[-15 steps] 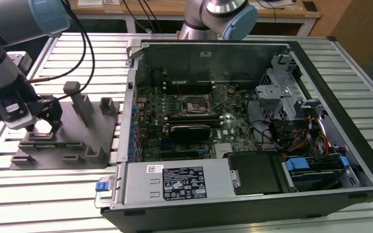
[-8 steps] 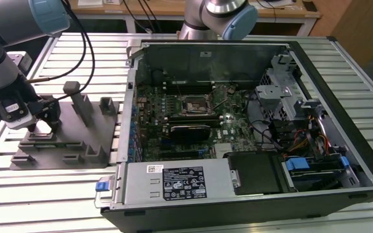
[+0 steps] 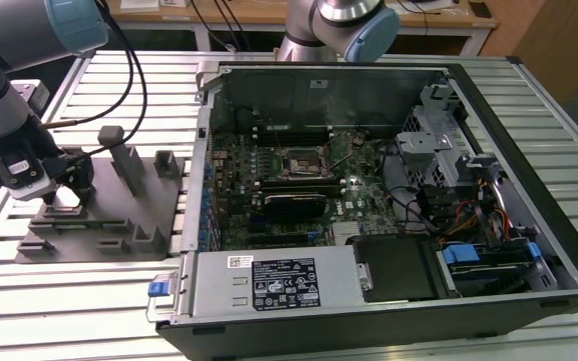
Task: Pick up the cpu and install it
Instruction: 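Pick up the cpu and move it towards the insertion slot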
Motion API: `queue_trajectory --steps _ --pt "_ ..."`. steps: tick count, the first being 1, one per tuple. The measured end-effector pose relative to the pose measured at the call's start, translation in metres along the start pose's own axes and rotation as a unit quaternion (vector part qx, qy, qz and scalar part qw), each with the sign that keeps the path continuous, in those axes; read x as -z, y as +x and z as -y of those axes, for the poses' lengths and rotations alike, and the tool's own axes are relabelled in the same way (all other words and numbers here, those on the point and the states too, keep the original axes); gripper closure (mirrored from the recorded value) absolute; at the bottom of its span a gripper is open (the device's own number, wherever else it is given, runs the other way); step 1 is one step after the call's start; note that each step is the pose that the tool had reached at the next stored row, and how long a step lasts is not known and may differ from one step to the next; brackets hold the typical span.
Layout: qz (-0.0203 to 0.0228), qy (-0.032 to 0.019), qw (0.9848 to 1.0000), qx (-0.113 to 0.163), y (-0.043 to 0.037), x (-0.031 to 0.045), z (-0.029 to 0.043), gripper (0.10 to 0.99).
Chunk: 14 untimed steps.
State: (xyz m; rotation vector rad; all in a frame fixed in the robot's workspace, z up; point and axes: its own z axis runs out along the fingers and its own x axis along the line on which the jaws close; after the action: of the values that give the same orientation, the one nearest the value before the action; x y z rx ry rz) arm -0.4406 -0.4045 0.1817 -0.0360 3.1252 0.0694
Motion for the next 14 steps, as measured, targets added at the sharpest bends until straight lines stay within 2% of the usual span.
queue_trajectory --steps 6,7,14 --pt "0.0000 0.0000 1.0000 0.000 0.0000 0.0000 0.0000 0.514" --pt "0.0000 0.0000 1.0000 0.000 0.0000 0.0000 0.0000 0.447" --pt "0.0005 0.0002 0.9999 -0.012 0.0000 0.0005 0.0000 0.447"
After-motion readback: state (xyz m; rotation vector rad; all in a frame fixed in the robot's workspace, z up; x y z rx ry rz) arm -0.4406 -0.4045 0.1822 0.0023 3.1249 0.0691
